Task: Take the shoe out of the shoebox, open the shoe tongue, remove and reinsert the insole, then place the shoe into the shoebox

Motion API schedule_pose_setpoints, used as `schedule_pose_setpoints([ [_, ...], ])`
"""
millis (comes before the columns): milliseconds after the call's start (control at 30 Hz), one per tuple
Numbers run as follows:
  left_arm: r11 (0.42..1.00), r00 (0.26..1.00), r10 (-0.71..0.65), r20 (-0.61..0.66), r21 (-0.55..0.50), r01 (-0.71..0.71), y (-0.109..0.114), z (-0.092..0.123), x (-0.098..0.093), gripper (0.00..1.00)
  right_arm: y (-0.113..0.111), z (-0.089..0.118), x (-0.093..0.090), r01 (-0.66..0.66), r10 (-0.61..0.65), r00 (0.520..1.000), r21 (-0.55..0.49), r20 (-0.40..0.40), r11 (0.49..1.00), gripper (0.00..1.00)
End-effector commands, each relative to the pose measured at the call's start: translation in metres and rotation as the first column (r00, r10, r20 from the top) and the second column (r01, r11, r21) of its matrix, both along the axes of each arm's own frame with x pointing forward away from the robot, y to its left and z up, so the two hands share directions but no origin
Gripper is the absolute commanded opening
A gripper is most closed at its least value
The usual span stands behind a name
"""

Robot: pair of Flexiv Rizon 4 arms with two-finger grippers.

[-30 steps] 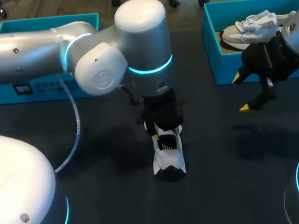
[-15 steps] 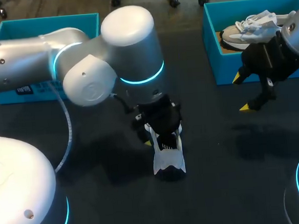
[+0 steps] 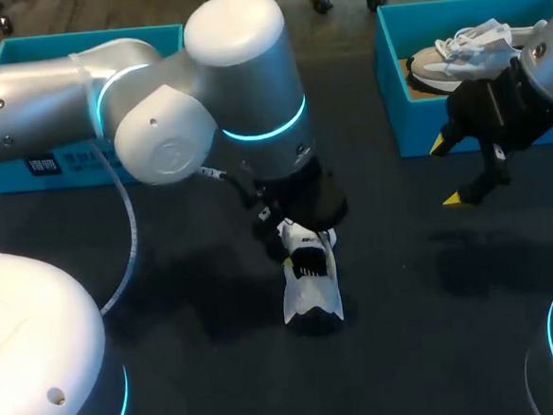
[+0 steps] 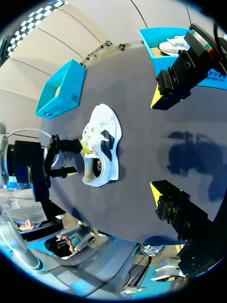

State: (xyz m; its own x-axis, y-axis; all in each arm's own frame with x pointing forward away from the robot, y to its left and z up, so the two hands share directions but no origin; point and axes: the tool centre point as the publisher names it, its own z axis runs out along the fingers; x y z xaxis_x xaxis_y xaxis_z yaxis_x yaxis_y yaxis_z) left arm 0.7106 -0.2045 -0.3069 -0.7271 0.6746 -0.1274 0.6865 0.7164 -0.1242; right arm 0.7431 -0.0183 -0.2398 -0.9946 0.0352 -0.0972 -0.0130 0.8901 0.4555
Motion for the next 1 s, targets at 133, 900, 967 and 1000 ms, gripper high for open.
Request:
schedule_pose_setpoints([
  [133, 0.985, 0.984, 0.174, -0.047, 0.019, -0.173, 0.003, 0.008, -0.008, 1.00, 0.000, 0.000, -0.001, 0.000, 0.000, 1.000, -0.001, 0.001, 1.000, 1.00],
  [900, 0.879, 0.879, 0.472, -0.065, 0.113, -0.463, 0.005, 0.004, -0.054, 1.00, 0.000, 0.000, -0.001, 0.000, 0.000, 1.000, -0.001, 0.001, 1.000, 1.00],
  [967, 0.876, 0.877, 0.477, -0.064, 0.115, -0.468, 0.004, 0.001, -0.059, 1.00, 0.000, 0.000, -0.001, 0.000, 0.000, 1.000, -0.001, 0.001, 1.000, 1.00],
  [1000, 0.877, 0.878, 0.475, -0.061, 0.118, -0.466, 0.003, -0.003, -0.062, 1.00, 0.000, 0.000, -0.001, 0.000, 0.000, 1.000, -0.001, 0.001, 1.000, 1.00],
])
